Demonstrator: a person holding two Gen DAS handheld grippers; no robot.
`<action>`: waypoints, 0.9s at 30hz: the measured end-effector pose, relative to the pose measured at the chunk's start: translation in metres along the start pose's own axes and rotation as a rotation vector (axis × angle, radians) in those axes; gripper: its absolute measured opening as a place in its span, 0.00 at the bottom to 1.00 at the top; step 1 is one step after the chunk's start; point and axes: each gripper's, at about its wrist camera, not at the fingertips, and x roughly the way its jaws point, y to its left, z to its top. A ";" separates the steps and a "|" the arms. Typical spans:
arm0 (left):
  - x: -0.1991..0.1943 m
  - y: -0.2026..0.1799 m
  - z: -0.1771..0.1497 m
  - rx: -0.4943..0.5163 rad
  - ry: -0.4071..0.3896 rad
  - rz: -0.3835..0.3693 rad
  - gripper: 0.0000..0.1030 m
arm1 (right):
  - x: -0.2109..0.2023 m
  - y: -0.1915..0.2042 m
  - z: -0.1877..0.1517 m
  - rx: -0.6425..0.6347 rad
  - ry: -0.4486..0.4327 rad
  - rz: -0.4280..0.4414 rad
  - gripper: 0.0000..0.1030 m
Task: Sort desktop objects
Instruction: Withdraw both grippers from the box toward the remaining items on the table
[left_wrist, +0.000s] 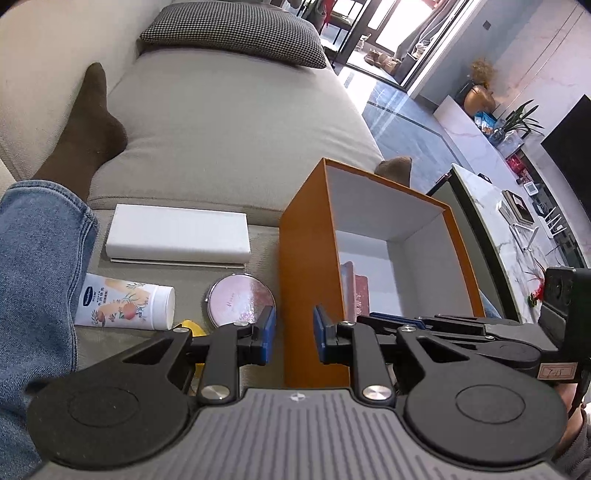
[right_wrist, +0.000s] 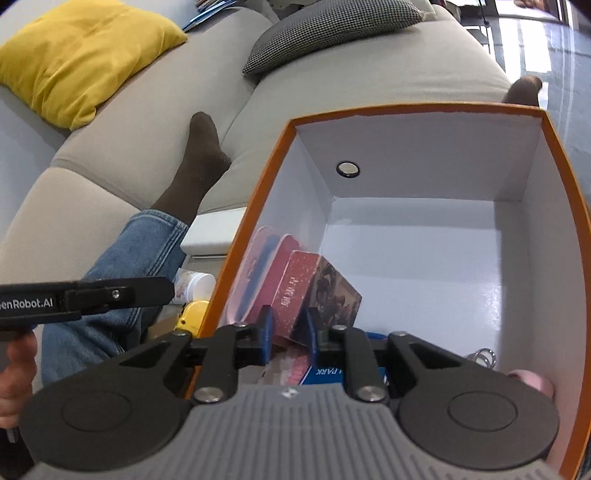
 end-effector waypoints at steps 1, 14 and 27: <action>0.000 0.000 -0.001 0.000 0.000 0.001 0.23 | 0.000 0.002 0.000 -0.013 -0.002 -0.009 0.19; -0.042 0.020 -0.008 0.001 -0.075 0.060 0.23 | -0.014 0.014 -0.005 -0.086 -0.057 -0.104 0.28; -0.079 0.052 -0.056 0.003 -0.035 0.181 0.24 | -0.041 0.084 -0.031 -0.238 -0.106 -0.052 0.29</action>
